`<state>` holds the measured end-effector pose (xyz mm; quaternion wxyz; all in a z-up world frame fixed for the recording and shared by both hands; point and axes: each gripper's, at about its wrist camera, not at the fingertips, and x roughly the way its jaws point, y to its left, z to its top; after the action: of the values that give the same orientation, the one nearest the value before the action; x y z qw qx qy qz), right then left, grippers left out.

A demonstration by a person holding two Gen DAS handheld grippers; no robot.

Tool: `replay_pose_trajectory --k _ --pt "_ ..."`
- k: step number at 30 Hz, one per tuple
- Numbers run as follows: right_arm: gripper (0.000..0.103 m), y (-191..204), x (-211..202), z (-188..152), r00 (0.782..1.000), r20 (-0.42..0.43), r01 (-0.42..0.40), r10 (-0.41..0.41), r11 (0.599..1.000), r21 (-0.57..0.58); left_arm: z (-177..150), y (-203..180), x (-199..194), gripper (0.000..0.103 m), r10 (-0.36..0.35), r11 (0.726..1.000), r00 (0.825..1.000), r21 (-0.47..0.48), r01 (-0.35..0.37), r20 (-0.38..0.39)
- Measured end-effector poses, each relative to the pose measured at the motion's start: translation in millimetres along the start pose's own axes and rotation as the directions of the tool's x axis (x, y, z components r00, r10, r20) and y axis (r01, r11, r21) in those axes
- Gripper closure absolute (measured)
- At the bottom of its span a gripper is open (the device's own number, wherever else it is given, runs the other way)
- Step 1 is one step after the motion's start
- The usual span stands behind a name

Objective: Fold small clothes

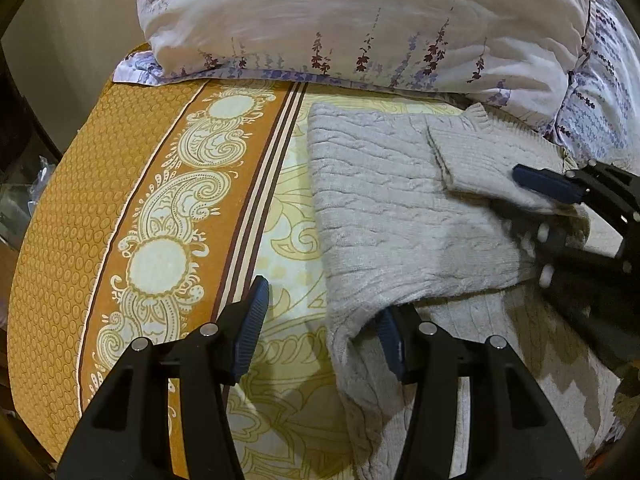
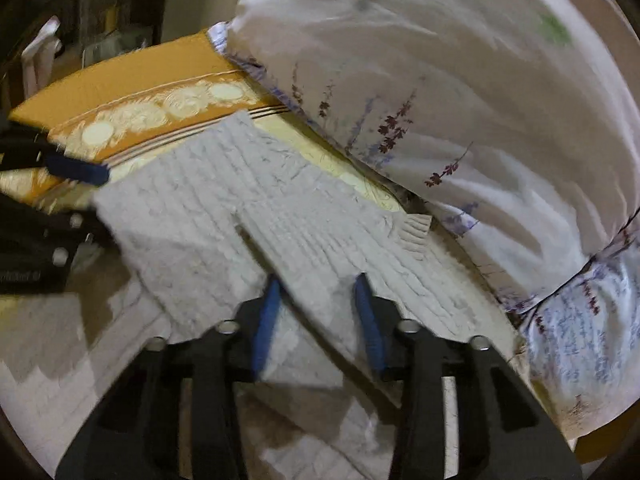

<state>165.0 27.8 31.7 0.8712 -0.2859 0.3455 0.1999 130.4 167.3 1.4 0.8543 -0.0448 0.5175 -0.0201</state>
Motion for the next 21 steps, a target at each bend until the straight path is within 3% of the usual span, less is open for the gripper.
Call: replay_pose_trajectory --k 1,4,6,8,10,11,12,13,16,18,21 --pt "0.096 -4.6 -1.5 -0.8 1.0 0.007 0.011 -0.012 1.0 0.029 -0.3 -0.1 0.0 0.05 -0.001 1.0 1.0 0.0 0.001 0.001" --pt "0.097 -32.1 -13.4 -10.9 0.998 0.055 0.014 -0.023 0.985 0.172 -0.1 -0.7 -0.2 0.05 0.0 1.0 1.0 0.004 0.0 0.001" --pt "0.097 -56.6 -27.1 -25.6 0.994 0.096 0.017 -0.049 0.95 0.311 0.4 -0.9 -0.6 0.05 -0.001 1.0 1.0 0.003 0.001 0.0" --pt "0.097 -87.4 -47.0 -49.4 0.987 0.14 0.006 -0.085 0.874 0.485 0.5 -1.3 -0.9 0.05 -0.001 1.0 1.0 0.003 0.001 0.0" --pt "0.097 -113.6 -65.8 -77.2 0.979 0.16 -0.005 -0.126 0.771 0.637 0.9 -1.5 -1.3 0.05 0.0 1.0 1.0 0.003 0.0 0.0" --pt "0.097 -131.4 -76.0 -104.4 0.977 0.151 -0.01 -0.152 0.673 0.74 1.1 -1.6 -1.5 0.05 0.0 1.0 1.0 0.002 0.0 -0.001" --pt "0.097 -138.3 -75.9 -117.0 0.978 0.139 -0.012 -0.156 0.622 0.783 1.3 -1.9 -1.7 0.05 0.0 1.0 1.0 0.002 0.0 -0.001" --pt "0.097 -150.2 -71.8 -142.3 0.984 0.113 -0.025 -0.136 0.525 0.851 1.6 -2.0 -1.9 0.05 0.0 1.0 1.0 0.003 0.0 0.0" --pt "0.096 -163.1 -48.1 -184.3 0.997 0.072 -0.061 -0.015 0.387 0.92 0.9 -3.2 -1.5 0.047 0.001 1.0 1.0 0.012 -0.001 -0.002" --pt "0.091 -165.0 -43.7 -195.7 0.994 0.102 -0.105 0.026 0.339 0.935 0.0 -5.8 -1.0 0.046 0.014 1.0 1.0 0.026 -0.014 -0.003" --pt "0.08 -165.8 -45.4 -204.9 0.99 0.138 -0.139 0.024 0.305 0.942 -0.2 -6.1 -0.9 0.045 0.015 1.0 1.0 0.025 -0.015 -0.005"
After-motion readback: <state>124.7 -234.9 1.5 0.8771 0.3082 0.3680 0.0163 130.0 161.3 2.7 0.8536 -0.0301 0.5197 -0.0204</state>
